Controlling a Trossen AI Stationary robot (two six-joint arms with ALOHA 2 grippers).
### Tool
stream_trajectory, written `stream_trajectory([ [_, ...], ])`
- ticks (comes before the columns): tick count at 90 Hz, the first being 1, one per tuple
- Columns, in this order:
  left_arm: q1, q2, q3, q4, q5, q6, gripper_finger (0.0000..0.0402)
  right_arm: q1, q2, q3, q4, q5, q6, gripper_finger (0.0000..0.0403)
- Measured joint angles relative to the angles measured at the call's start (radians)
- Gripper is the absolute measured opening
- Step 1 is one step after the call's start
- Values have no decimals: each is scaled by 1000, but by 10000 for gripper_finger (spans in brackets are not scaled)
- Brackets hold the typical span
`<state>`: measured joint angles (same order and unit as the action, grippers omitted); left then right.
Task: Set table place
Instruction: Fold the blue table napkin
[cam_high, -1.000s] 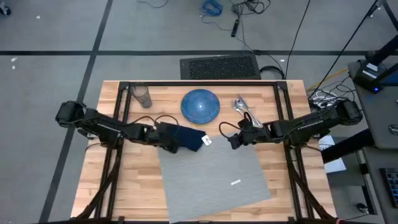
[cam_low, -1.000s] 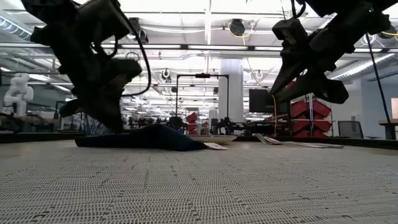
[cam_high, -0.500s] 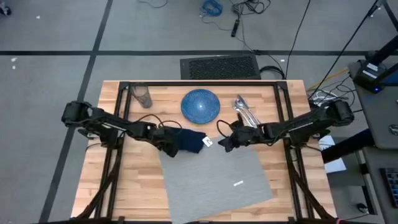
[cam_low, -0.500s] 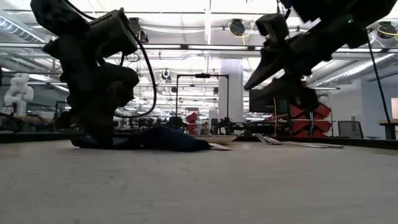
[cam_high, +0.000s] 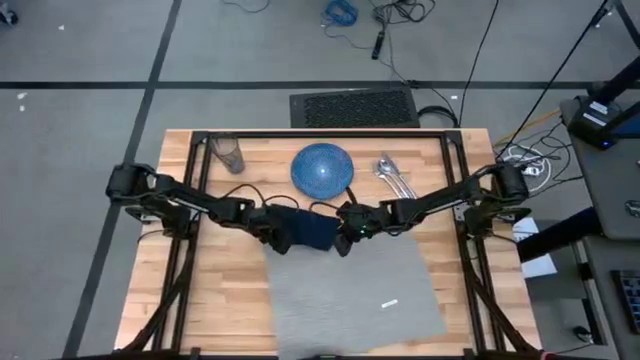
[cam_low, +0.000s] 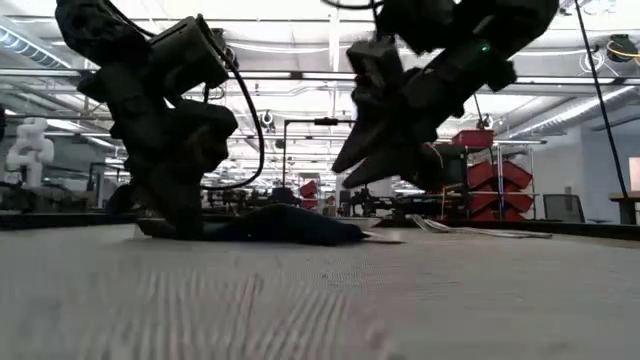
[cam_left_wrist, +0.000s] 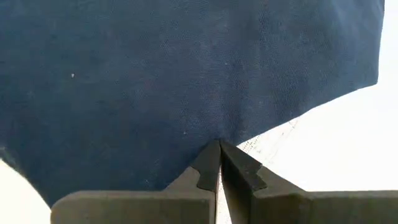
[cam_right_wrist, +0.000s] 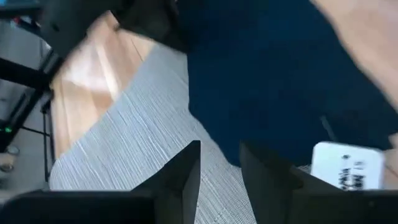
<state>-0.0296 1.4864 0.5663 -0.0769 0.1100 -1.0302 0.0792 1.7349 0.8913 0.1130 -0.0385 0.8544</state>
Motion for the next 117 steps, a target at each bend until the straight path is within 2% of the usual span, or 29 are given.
stream_trajectory([
  [15, 38, 0, 0, 11, -6, 24, 0, -7, 78, 40, -26, -20, 4, 80],
  [32, 46, 0, 0, 12, 5, 43, 0, -50, 99, 86, -19, 14, -22, 56],
  [42, 48, 0, 0, 14, 6, 44, 0, -74, 99, 111, -19, -42, -39, 49],
  [73, 52, 0, 0, 19, 2, 51, 0, -8, 127, 135, -10, -58, -64, 46],
  [96, 57, 0, 0, 116, 12, 42, 0, -4, 202, 134, 64, -64, -32, 5],
  [117, 57, 0, 6, 121, 13, 23, 0, -6, 239, 134, 140, -33, -10, 1],
])
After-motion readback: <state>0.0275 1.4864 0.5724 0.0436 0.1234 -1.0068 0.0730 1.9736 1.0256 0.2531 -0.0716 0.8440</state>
